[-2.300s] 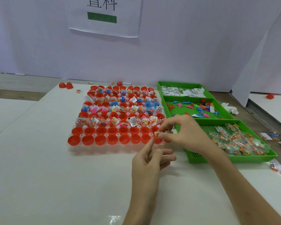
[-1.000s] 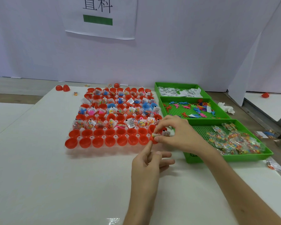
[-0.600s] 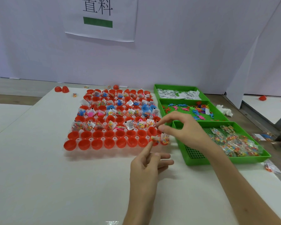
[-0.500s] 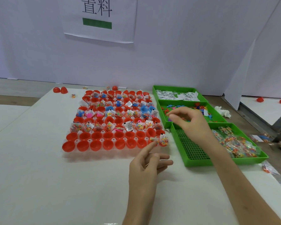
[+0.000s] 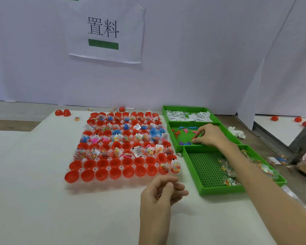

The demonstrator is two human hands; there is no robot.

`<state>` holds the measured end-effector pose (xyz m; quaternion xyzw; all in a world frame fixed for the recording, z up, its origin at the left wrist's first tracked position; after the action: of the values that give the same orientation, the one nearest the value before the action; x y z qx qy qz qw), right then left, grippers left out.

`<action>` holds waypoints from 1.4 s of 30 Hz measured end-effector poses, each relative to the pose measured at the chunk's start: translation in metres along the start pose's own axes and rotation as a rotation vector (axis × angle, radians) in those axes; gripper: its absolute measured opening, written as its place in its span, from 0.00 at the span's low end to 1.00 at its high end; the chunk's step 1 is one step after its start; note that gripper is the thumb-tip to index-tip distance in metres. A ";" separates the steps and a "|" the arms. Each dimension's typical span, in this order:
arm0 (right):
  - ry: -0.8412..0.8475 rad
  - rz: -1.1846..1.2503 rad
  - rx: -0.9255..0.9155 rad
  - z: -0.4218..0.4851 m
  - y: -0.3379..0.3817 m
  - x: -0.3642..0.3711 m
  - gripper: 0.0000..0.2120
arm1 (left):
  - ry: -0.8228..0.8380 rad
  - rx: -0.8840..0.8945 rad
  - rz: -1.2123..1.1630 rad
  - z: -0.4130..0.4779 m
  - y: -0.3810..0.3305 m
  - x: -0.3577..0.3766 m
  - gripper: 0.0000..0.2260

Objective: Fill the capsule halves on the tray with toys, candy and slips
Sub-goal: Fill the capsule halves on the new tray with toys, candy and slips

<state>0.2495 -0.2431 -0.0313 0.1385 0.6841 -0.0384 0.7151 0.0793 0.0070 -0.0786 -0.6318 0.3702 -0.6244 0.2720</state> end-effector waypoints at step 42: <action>0.302 1.009 -0.654 -0.165 0.116 -0.023 0.05 | -0.192 0.146 -0.182 0.003 -0.013 -0.030 0.03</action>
<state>0.1164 -0.0934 0.0041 0.2226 0.6044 0.5359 0.5458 0.0852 0.0387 -0.0859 -0.6981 0.2372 -0.6083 0.2939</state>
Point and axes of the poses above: each hand's wrist, its own z-axis towards the middle knuckle, its own x-axis out of the palm, y = z × x, the point moved 10 cm from there along z, towards the middle knuckle, and after that the axes turned 13 degrees about -z, right-handed, at the moved point
